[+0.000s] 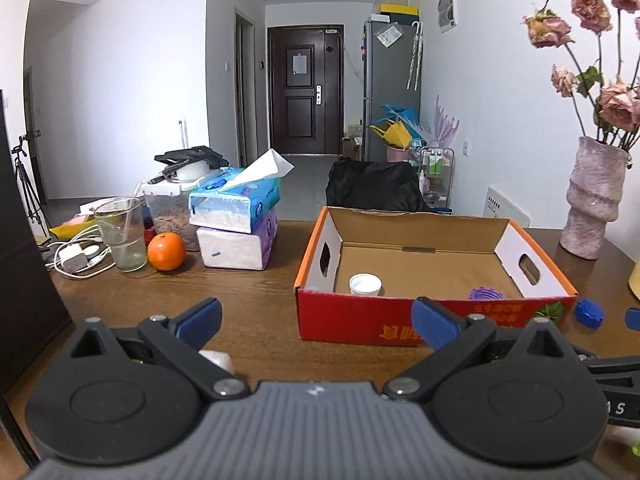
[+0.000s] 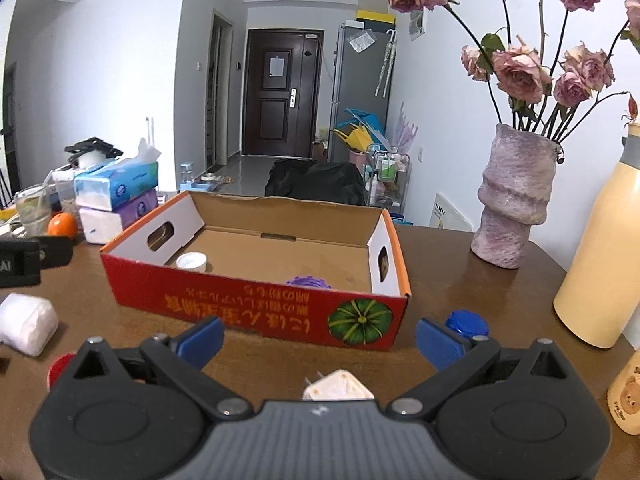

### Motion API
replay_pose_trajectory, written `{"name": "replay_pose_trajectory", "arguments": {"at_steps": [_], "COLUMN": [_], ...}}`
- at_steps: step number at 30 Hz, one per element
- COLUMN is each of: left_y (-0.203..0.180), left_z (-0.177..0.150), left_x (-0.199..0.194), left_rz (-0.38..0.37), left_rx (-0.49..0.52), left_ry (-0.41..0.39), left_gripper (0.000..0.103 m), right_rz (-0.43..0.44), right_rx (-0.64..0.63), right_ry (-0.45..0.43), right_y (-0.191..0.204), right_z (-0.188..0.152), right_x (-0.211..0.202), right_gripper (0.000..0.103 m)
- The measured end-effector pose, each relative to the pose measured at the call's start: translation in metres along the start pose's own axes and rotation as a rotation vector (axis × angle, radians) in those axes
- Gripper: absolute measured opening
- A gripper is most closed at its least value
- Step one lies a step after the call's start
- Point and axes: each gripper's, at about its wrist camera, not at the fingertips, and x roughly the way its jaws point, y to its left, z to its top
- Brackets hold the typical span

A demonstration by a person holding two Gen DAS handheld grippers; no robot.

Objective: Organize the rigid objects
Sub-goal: 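Withdraw both grippers from the box back over the table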

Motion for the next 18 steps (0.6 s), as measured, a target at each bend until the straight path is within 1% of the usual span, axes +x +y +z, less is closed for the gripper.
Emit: {"name": "replay_pose_trajectory", "arguments": {"at_steps": [10,18], "left_y": [-0.006,-0.02], "left_z": [-0.02,-0.041], "left_x": [-0.051,-0.084], "left_rz": [-0.017,-0.04], "left_rx": [0.015,0.038], "left_ry": [-0.006,0.002], "left_gripper": [0.103,0.103], "right_rz": [-0.003,-0.008], "right_rx": [-0.031,-0.031], "right_ry": [-0.008,0.012], "right_y": [-0.012,-0.029], "right_z": [-0.028,-0.056], "right_x": [-0.046,-0.074], "right_gripper": [0.103,0.103]}}
